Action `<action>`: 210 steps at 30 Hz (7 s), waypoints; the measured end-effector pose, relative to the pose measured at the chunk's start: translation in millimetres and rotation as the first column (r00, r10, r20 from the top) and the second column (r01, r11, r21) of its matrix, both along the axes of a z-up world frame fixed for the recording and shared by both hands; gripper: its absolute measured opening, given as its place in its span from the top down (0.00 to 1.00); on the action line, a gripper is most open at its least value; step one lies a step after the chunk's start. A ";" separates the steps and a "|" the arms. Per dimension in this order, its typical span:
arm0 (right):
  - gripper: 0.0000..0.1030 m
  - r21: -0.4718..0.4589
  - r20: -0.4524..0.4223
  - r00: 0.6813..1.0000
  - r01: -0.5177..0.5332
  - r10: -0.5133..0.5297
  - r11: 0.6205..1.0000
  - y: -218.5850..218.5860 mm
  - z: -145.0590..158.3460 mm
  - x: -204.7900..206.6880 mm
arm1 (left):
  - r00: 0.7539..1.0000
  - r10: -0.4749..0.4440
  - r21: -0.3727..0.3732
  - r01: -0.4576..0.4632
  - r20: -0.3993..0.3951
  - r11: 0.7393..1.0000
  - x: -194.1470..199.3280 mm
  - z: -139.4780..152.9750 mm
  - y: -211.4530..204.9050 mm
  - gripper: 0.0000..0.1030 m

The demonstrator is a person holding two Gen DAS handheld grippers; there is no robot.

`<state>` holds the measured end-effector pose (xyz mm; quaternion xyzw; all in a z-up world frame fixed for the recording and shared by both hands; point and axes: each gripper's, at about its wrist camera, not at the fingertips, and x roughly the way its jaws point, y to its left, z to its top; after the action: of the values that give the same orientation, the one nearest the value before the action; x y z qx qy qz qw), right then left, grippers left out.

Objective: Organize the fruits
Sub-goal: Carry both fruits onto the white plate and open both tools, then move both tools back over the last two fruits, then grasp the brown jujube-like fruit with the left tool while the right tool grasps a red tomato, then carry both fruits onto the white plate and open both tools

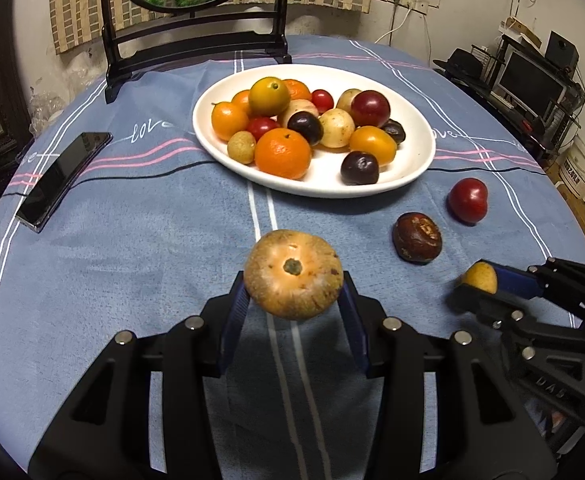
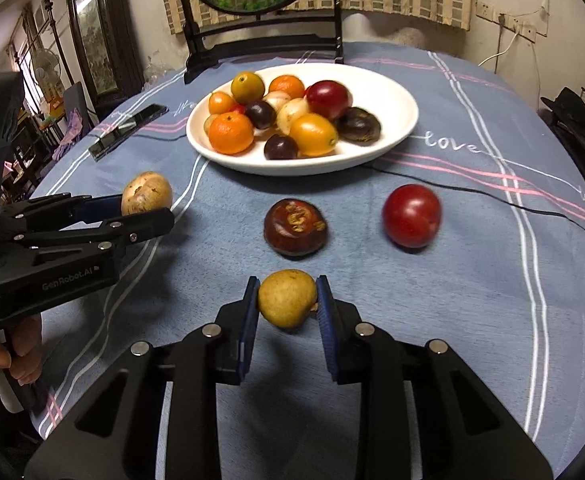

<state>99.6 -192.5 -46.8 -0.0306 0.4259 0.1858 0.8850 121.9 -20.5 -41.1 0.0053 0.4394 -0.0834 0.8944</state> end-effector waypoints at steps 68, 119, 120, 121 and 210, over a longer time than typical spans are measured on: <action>0.69 -0.011 0.129 0.991 0.029 -0.027 1.000 14.9 42.4 171.7 | 0.998 0.063 0.030 -0.063 0.013 0.998 157.3 28.9 -16.7 0.38; 0.42 0.059 0.074 0.986 0.149 -0.153 0.987 -78.3 7.1 2.7 | 0.997 -0.021 0.102 0.027 -0.068 0.994 29.8 -23.8 -86.4 0.19; 0.42 0.061 0.072 0.986 0.149 -0.153 0.987 -78.8 6.3 3.4 | 0.997 -0.022 0.096 0.029 -0.076 0.995 33.4 -25.7 -88.1 0.19; 0.42 0.064 0.069 0.986 0.149 -0.153 0.987 -79.7 5.5 4.2 | 0.996 -0.022 0.093 0.030 -0.081 0.995 36.1 -27.1 -89.3 0.19; 0.58 -0.036 0.166 0.986 0.040 -0.033 0.999 -4.0 53.5 148.2 | 0.999 0.031 0.006 -0.031 0.035 0.999 154.8 39.2 -37.5 0.59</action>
<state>247.8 -196.4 6.7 -0.0555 0.3553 0.1579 0.9197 276.7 -58.0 -2.0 0.0031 0.4239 -0.0679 0.9032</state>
